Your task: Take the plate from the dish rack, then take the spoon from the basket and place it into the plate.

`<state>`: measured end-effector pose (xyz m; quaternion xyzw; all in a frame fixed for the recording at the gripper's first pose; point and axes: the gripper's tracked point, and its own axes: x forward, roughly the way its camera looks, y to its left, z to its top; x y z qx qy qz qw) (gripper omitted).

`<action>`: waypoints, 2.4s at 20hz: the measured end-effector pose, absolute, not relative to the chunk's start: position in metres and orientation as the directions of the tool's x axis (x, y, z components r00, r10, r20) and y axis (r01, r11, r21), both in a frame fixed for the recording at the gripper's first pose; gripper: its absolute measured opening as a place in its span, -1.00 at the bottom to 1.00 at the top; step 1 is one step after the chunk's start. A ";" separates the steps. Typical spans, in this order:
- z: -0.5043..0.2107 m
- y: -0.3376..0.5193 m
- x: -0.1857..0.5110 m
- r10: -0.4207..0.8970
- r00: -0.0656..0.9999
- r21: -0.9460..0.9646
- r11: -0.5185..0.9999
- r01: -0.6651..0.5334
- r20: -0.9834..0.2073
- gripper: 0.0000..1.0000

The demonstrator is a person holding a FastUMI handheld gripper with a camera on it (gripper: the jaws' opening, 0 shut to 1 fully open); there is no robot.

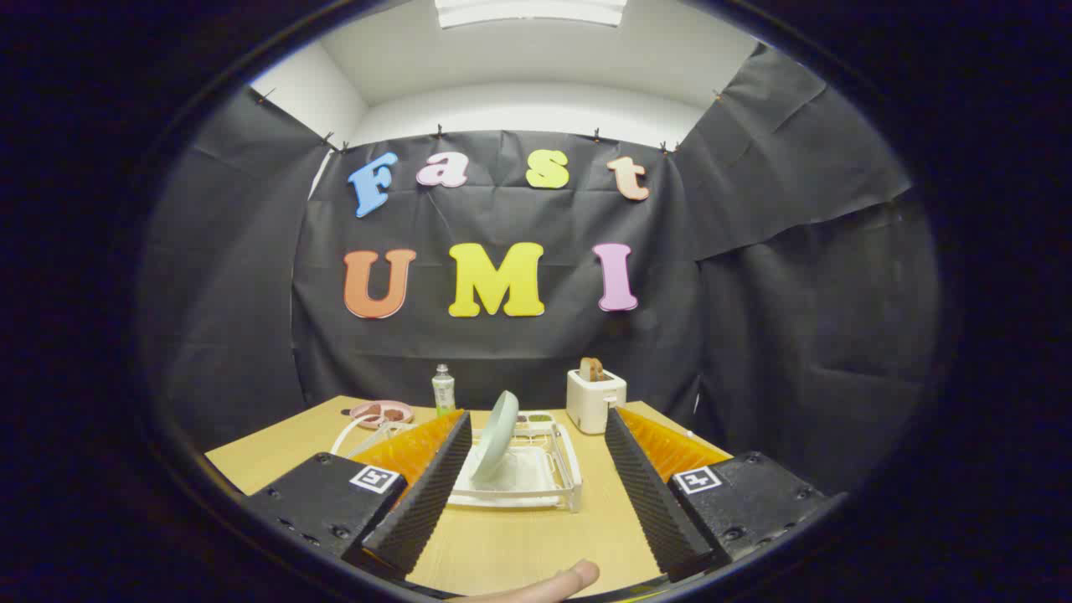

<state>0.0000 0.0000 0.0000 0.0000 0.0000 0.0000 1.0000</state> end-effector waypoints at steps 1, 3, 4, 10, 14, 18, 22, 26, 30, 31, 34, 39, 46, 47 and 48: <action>0.001 0.004 -0.001 0.009 1.000 0.005 1.000 -0.010 0.002 1.00; 0.002 0.010 -0.002 0.023 1.000 -0.012 1.000 -0.023 0.009 1.00; 0.002 0.010 -0.002 0.024 1.000 -0.029 0.999 -0.024 0.008 1.00; 0.001 0.009 -0.002 0.030 0.999 -0.031 0.999 -0.029 0.012 1.00; -0.007 0.000 -0.001 0.007 1.000 -0.016 1.000 -0.007 -0.012 1.00; -0.012 -0.002 -0.001 0.004 1.000 -0.003 1.000 -0.004 -0.024 1.00; -0.010 -0.004 -0.003 -0.005 1.000 -0.007 1.000 0.005 -0.014 1.00; -0.011 -0.006 0.001 -0.009 1.000 -0.003 1.000 0.009 -0.017 1.00; -0.015 -0.001 0.011 0.008 1.000 0.031 0.999 -0.007 -0.031 1.00; -0.016 0.000 0.014 0.010 0.999 0.024 1.000 -0.009 -0.030 1.00; -0.018 0.004 0.032 0.000 0.998 -0.004 1.000 -0.001 -0.057 1.00; -0.010 0.026 0.085 -0.009 0.987 -0.043 0.999 0.002 -0.161 1.00; 0.007 0.067 0.178 -0.021 0.927 -0.126 0.992 -0.029 -0.376 1.00; 0.006 0.070 0.190 -0.036 0.912 -0.148 0.989 -0.028 -0.408 1.00; 0.005 0.072 0.201 -0.042 0.898 -0.165 0.986 -0.034 -0.438 1.00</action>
